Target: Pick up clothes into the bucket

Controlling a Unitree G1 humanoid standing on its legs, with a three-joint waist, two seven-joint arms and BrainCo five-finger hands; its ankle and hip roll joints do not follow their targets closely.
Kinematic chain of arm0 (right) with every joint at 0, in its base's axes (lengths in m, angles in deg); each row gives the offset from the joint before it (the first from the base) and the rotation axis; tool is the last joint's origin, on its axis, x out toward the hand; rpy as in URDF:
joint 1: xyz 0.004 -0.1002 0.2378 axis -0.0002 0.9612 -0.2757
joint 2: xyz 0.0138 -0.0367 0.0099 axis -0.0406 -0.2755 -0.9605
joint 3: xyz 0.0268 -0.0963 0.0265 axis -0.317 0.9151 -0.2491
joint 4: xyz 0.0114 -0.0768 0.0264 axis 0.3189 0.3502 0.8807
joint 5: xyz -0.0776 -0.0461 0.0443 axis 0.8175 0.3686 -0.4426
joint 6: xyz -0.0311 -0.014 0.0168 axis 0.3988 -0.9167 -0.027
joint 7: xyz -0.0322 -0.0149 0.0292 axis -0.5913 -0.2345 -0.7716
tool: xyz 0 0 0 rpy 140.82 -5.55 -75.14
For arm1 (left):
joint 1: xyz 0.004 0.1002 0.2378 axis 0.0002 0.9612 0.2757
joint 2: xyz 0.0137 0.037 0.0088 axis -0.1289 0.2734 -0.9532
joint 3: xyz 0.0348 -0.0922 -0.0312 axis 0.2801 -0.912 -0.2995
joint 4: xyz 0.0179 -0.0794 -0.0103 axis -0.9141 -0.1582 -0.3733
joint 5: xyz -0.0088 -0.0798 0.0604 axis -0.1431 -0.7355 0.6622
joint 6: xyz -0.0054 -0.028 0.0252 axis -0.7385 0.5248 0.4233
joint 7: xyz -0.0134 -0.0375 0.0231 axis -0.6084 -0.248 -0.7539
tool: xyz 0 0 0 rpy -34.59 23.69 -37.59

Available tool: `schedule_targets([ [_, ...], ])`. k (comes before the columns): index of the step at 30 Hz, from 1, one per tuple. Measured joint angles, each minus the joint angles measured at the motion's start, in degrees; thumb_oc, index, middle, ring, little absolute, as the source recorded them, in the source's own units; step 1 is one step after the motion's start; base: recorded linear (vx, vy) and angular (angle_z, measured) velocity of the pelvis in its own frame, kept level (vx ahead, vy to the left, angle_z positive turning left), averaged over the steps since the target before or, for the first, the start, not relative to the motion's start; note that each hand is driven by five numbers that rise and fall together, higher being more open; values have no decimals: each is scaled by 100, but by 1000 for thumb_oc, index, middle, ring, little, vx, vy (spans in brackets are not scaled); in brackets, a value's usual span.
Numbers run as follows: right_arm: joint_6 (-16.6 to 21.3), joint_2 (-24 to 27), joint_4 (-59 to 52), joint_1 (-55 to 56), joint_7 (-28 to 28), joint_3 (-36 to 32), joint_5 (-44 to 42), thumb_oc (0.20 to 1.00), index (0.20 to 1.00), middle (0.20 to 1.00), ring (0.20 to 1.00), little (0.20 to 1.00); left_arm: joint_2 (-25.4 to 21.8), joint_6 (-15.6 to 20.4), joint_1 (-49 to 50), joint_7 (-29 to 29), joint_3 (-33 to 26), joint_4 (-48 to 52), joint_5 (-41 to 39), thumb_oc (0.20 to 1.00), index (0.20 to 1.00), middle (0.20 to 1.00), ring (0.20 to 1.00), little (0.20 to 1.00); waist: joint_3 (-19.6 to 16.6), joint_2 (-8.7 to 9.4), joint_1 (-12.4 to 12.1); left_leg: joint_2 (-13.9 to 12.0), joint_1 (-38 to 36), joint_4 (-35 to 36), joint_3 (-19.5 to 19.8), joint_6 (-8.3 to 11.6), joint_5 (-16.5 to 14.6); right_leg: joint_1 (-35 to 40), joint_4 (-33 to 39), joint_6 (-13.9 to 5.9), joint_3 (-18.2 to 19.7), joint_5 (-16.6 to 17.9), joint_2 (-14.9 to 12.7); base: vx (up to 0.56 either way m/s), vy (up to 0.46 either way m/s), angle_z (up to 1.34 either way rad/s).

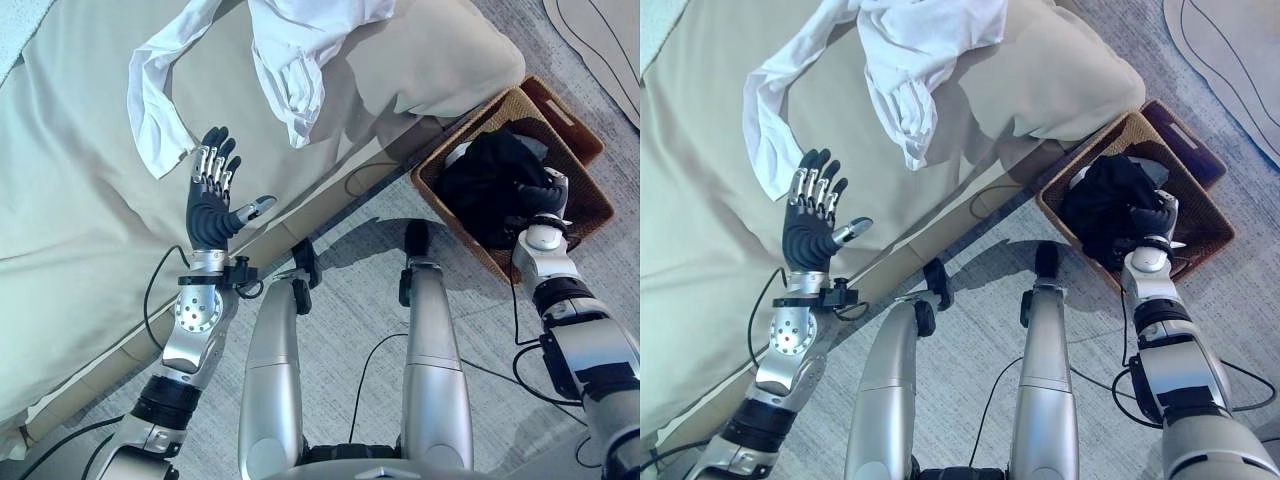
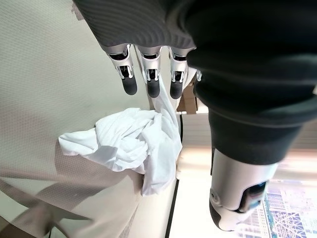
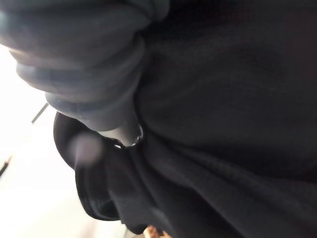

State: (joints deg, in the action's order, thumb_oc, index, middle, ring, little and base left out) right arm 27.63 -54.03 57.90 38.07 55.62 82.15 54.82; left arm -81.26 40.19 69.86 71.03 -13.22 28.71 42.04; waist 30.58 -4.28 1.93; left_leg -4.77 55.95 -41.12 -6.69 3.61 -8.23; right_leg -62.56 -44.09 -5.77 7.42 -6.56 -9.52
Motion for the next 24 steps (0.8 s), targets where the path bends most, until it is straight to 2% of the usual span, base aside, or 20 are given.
schedule_targets([
  [6, -135, 209, 334, -135, -244, -179, 10, 200, 200, 200, 200, 200, -3, -4, -2, -107, 0, 32, 2, 1000, 1000, 1000, 1000, 1000, -6, -10, -3, 38, 2, 99, 1, -15, 12, -24, 30, 1, -9, -8, -53, -6, 2, 2],
  [7, -139, 262, 337, -140, -285, -190, 20, 260, 260, 260, 260, 260, -3, -5, -15, -114, 0, 32, 3, 1000, 1000, 1000, 1000, 1000, -9, -14, 3, 50, -2, 128, -5, -25, 20, -26, 45, 1, -9, -8, -54, 0, 0, 0],
  [8, -139, 304, 338, -137, -294, -192, 25, 489, 489, 489, 489, 489, -2, -5, -24, -121, 4, 35, 5, 1000, 1000, 1000, 1000, 1000, -9, -14, 8, 60, 3, 136, -21, -46, 68, -36, 42, -23, -7, 18, -62, -69, 4, 3],
  [9, -165, 351, 402, -187, -340, -194, 62, 1000, 1000, 1000, 1000, 1000, -1, -11, -32, -147, 1, 38, 4, 1000, 1000, 1000, 1000, 1000, -10, -17, 8, 57, -4, 180, -25, -38, 45, -43, 50, -23, -1, -28, -73, 0, 0, 0],
  [14, -248, 401, 436, -341, -455, -198, 73, 1000, 1000, 1000, 1000, 1000, 6, -28, -100, -190, 5, 39, 10, 1000, 1000, 1000, 1000, 1000, -17, -28, -9, 68, -78, 365, -46, -88, 125, 11, 194, -29, -24, 56, -69, -16, 4, 0],
  [19, -248, 380, 456, -429, -521, -203, 60, 1000, 1000, 1000, 1000, 1000, 17, -31, -144, -206, 5, 21, 11, 1000, 1000, 1000, 1000, 1000, -25, -40, 16, 106, -638, 1074, -92, -121, 365, 553, 832, -44, -86, 245, -117, 2, 2, -1],
  [21, -247, 365, 447, -403, -555, -294, 30, 1000, 1000, 1000, 1000, 1000, 26, -31, -230, -208, 8, 16, 15, 1000, 1000, 1000, 1000, 1000, -33, -45, 63, 147, -994, 1524, -86, -74, 570, 904, 1198, -83, -197, 378, -163, 21, -15, 9],
  [24, -234, 319, 329, -293, -583, -432, -79, 1000, 1000, 1000, 1000, 1000, 26, -32, -273, -208, 9, 14, 18, 1000, 1000, 1000, 1000, 1000, -73, -53, 53, 176, -1256, 1798, -60, -56, 716, 1185, 1426, -90, -288, 473, -174, 32, -20, 6],
])
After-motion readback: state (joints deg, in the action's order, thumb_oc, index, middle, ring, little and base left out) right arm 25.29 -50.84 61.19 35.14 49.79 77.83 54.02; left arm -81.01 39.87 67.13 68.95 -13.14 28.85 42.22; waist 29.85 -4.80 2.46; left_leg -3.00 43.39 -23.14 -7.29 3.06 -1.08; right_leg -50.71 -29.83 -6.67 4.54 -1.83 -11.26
